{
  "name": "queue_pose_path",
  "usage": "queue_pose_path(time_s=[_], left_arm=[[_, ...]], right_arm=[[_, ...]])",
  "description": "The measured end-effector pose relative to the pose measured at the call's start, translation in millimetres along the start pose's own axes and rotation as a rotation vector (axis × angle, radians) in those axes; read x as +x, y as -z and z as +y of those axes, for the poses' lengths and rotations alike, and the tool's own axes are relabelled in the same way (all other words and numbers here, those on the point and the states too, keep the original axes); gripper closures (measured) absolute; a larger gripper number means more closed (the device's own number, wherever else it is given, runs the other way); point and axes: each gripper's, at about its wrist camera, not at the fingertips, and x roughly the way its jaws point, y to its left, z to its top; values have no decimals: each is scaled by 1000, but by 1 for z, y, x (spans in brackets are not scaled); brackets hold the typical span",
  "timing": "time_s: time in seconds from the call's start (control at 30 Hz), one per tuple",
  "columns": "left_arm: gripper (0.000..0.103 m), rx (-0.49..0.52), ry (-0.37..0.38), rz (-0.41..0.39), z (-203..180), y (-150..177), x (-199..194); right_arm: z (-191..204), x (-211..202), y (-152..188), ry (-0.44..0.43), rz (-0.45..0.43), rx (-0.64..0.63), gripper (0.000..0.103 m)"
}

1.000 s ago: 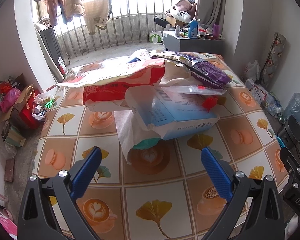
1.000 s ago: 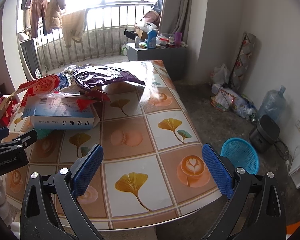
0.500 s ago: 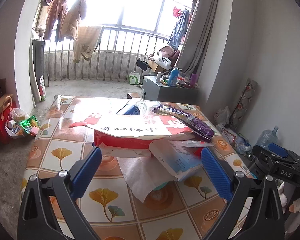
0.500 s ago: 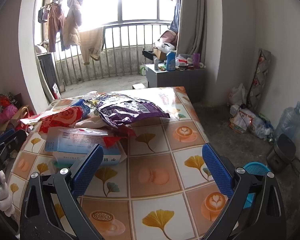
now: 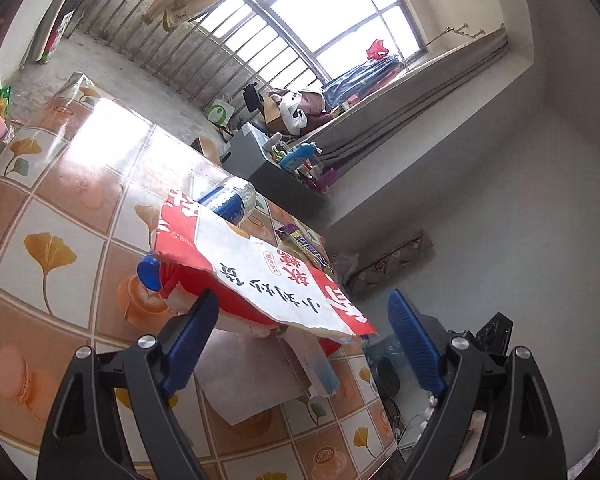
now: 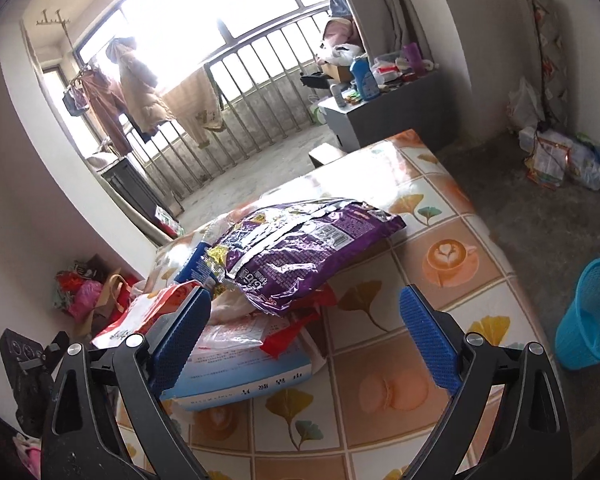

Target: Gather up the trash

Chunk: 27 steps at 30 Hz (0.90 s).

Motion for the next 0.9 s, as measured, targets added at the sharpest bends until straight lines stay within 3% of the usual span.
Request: queue_pose_path(time_s=[0.23,0.43,0.53,0.63,0.7,0.77,0.9], left_arm=[[35,0,-7,21,18,-7,9],[53,9,-14,18,31,-13,11],[68,6,-11,27,36,-14,12],[81,28,-11,30,33,-15,12],[91,53,-7,26,29,-15,10],[96,76,-5,17,25,-18,7],[102,112,11,-1,11,-26,-1]], right_arm=[[-37,37,-13,-187,107,346,26],[-46,63,-14,-269,176,477,31],[-52,72,-16,-319,190,537,40],[-58,75,-17,-356,194,578,58],[-60,76,-17,-385,199,599,82],[-62,73,-14,-423,192,609,94],[-64,63,-15,-546,158,641,102]])
